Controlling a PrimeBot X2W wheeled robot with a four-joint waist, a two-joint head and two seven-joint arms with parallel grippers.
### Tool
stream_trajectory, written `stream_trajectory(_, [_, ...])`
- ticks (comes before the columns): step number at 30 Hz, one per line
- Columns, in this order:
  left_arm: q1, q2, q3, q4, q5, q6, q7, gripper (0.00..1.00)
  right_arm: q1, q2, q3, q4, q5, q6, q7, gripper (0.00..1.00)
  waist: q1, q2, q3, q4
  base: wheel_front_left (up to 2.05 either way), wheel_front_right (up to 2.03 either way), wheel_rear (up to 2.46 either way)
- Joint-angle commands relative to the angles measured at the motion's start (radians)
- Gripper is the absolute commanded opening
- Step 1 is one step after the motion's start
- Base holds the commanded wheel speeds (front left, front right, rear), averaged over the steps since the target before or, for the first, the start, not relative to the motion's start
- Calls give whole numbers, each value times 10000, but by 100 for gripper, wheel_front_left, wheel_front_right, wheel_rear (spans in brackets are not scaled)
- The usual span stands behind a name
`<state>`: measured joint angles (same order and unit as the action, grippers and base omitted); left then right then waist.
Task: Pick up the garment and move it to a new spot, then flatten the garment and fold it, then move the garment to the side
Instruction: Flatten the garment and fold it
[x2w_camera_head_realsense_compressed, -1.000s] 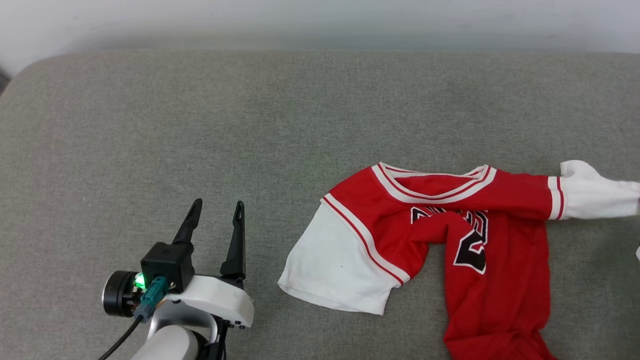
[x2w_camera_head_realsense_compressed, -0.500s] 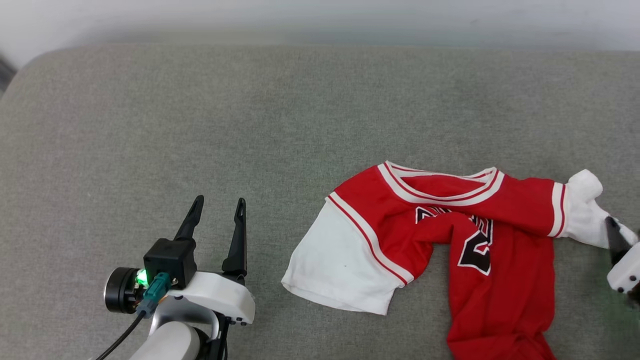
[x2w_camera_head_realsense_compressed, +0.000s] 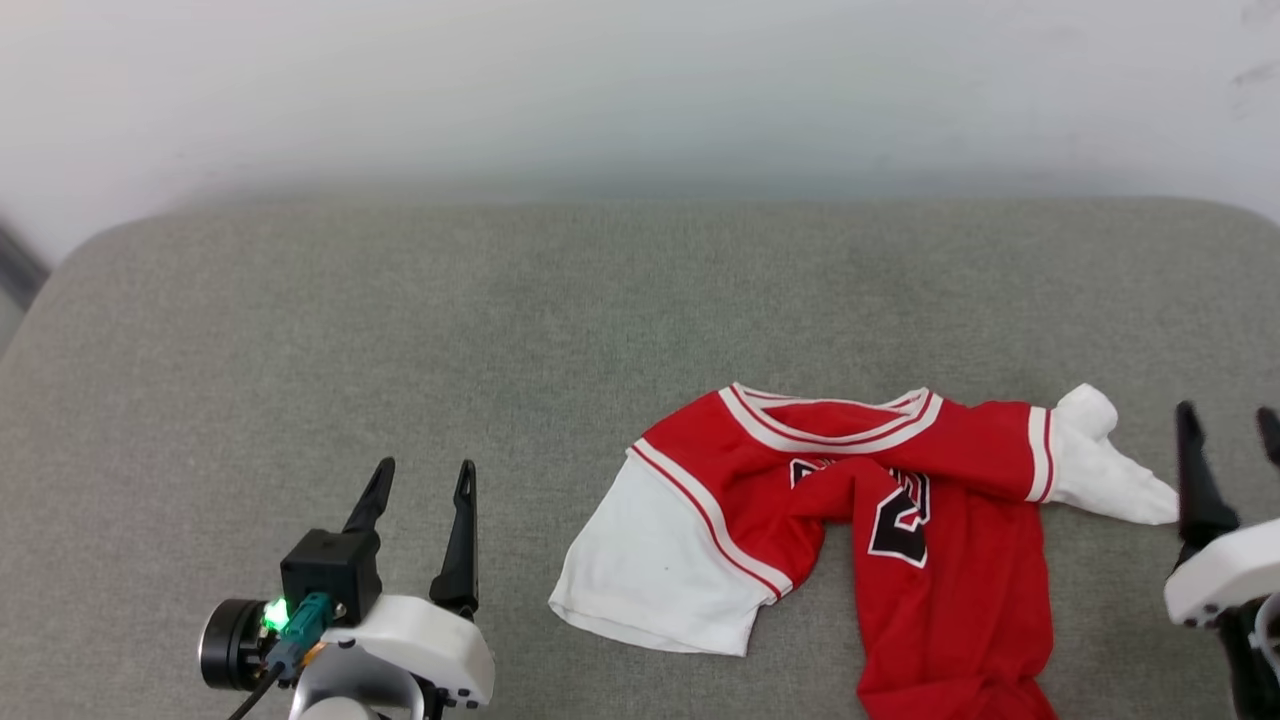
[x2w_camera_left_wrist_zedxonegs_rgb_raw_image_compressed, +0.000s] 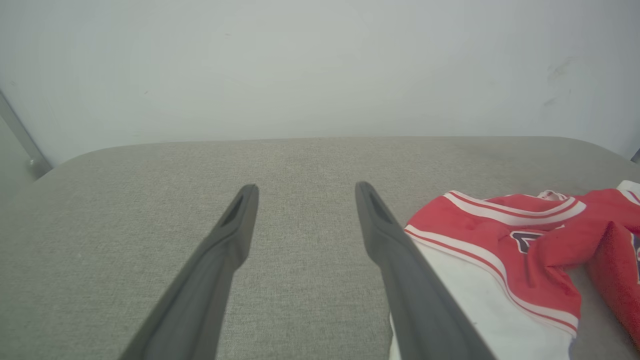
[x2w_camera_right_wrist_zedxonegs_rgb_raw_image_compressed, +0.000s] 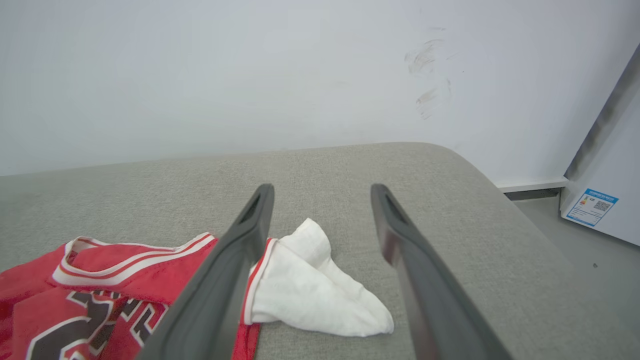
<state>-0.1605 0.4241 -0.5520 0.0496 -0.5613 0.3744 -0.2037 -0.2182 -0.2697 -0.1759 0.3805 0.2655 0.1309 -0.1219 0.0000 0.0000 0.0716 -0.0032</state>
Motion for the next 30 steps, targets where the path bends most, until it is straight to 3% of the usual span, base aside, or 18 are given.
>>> stream_trajectory(1, [169,41,-28,-61,-39,53,50,100,426,147,127,-444,-115,-3,-16,100,0,0,-344,-69,0,0,0])
stream_trajectory(12, [560,231,-19,-166,-223,152,215,100,2375,905,807,-3278,-534,-3,716,100,0,0,-819,-122,0,0,0])
stream_trajectory(16, [256,286,-113,-94,-329,-71,535,100,2704,1062,883,-3976,-496,-3,992,100,0,0,-777,-193,0,0,0])
stream_trajectory(24, [-1520,285,-1135,342,-665,-1288,3230,100,2421,1032,848,-4738,-521,-3,1208,100,0,0,38,-289,0,0,0])
stream_trajectory(30, [-2360,321,-1711,793,-986,-1807,5164,100,2052,1084,888,-4823,-451,-3,1101,100,0,0,749,-493,0,0,0])
